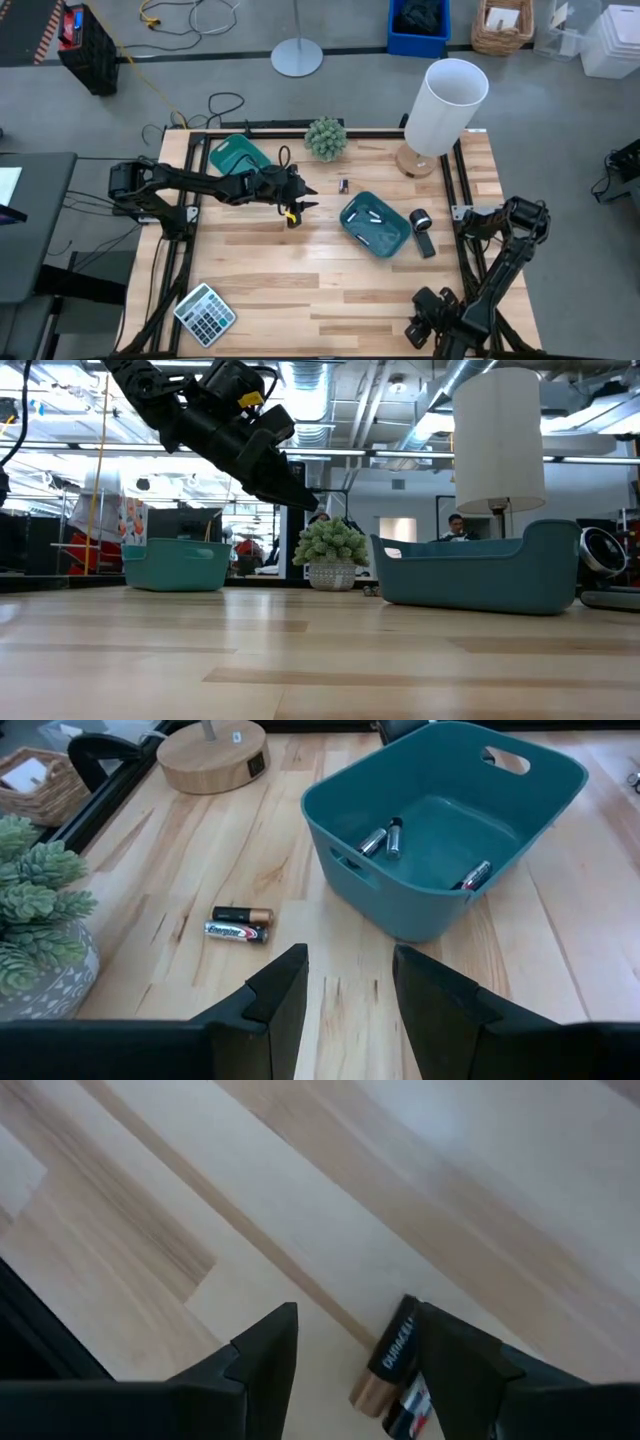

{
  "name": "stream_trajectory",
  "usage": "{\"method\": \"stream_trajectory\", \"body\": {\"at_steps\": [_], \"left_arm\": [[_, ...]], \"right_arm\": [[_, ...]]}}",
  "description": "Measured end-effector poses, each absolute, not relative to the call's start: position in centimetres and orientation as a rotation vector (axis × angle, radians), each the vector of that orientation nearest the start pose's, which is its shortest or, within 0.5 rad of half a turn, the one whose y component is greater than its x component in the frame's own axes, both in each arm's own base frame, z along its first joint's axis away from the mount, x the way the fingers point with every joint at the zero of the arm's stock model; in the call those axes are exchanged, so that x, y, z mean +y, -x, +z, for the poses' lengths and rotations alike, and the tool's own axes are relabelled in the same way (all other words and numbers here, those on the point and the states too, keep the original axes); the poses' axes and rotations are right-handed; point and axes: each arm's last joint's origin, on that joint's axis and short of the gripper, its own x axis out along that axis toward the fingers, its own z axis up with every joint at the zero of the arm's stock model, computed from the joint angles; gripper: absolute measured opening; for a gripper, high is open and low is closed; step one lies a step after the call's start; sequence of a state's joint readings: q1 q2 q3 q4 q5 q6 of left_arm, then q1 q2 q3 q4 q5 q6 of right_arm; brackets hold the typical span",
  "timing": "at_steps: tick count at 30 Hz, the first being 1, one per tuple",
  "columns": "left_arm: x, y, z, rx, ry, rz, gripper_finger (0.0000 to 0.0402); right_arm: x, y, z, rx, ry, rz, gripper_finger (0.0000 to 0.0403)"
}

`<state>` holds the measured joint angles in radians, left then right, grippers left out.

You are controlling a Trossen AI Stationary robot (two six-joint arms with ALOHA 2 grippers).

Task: Sort batteries
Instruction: Put the black battery into the green bin

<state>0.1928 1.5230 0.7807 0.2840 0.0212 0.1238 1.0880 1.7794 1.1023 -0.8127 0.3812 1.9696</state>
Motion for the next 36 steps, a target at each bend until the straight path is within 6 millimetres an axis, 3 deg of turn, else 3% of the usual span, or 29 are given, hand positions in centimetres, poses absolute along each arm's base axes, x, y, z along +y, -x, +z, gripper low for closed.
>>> {"method": "stream_trajectory", "body": {"at_steps": [36], "left_arm": [[6.0,-30.9,20.1,0.484,-0.066,0.140,0.0143]], "right_arm": [[27.2,-15.7,15.0,1.102,-0.734,-0.662,0.0211]]}}
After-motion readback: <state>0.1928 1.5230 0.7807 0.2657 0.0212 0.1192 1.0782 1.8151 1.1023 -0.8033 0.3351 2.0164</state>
